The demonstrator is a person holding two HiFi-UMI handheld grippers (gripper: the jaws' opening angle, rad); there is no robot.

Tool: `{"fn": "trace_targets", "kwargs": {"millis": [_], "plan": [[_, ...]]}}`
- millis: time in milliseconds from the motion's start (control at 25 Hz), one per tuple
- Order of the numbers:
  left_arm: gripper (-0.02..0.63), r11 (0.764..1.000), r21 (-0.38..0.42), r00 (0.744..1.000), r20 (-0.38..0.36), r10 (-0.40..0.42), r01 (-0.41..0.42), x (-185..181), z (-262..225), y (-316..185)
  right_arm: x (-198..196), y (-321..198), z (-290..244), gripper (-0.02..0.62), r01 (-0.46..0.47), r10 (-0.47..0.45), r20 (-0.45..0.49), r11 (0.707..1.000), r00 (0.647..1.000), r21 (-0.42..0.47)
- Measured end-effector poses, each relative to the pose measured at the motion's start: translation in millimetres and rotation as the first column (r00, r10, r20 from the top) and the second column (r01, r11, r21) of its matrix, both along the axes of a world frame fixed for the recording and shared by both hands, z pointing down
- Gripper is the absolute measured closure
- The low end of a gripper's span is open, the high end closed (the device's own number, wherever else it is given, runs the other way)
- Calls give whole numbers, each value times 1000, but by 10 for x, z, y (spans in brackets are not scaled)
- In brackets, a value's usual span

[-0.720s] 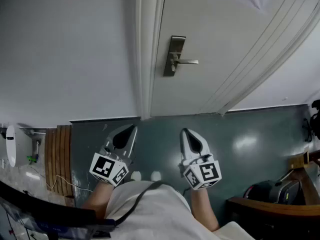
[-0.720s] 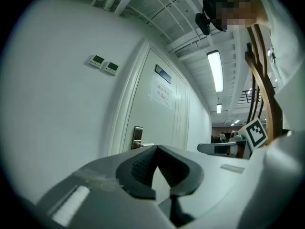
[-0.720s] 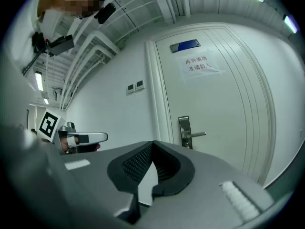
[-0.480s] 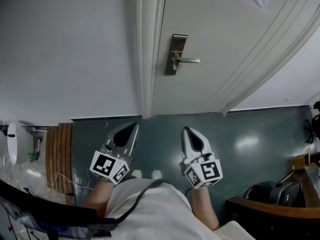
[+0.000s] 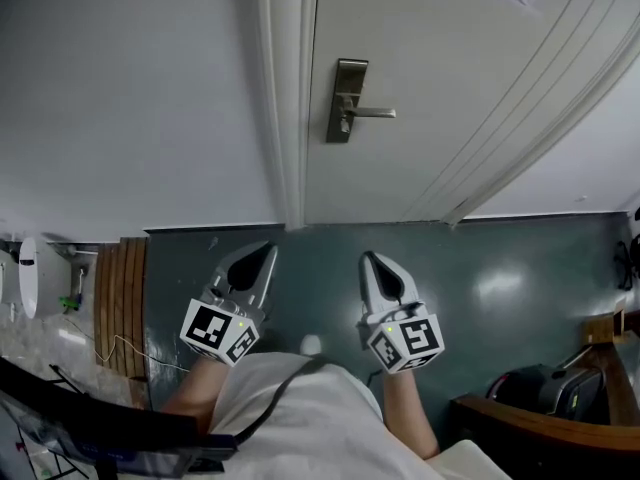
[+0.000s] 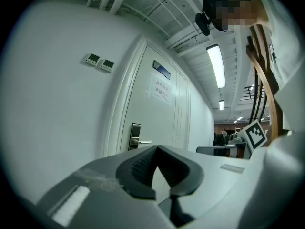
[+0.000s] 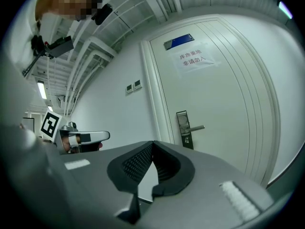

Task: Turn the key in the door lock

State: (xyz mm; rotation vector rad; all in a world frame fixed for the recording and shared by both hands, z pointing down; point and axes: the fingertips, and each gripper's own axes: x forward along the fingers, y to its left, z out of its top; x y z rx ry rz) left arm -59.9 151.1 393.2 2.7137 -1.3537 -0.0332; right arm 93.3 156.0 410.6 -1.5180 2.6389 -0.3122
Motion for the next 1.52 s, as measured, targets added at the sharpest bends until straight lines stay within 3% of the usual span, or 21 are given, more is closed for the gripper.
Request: {"fn": "trace_targets", "kwargs": {"millis": [280,440,640,1160,1520], "plan": [[603,998,-26,999,-1,-55,54,89,58,-111,170,-84,108,588,13,-13,-4,1000,1000,-22],[603,998,-41,998,-31,-48,46,139,60,-191,239,-215,136,588,7,-7,-3,999,1000,-31],[600,999,-45,1000,-1,-29,29,135,144,-393,191,-439,155,588,18,-18,-3,999,1000,-36],[601,998,-39,999,3,48,-48,-17,35,-1500,-113,-1411,154,588,12,-14,-42,998,999,-55],[600,989,-22,989,16,148,-148,-139,-26,-2205,-293,-2036,58,588,-68,65,-62,997,996,-47]]}}
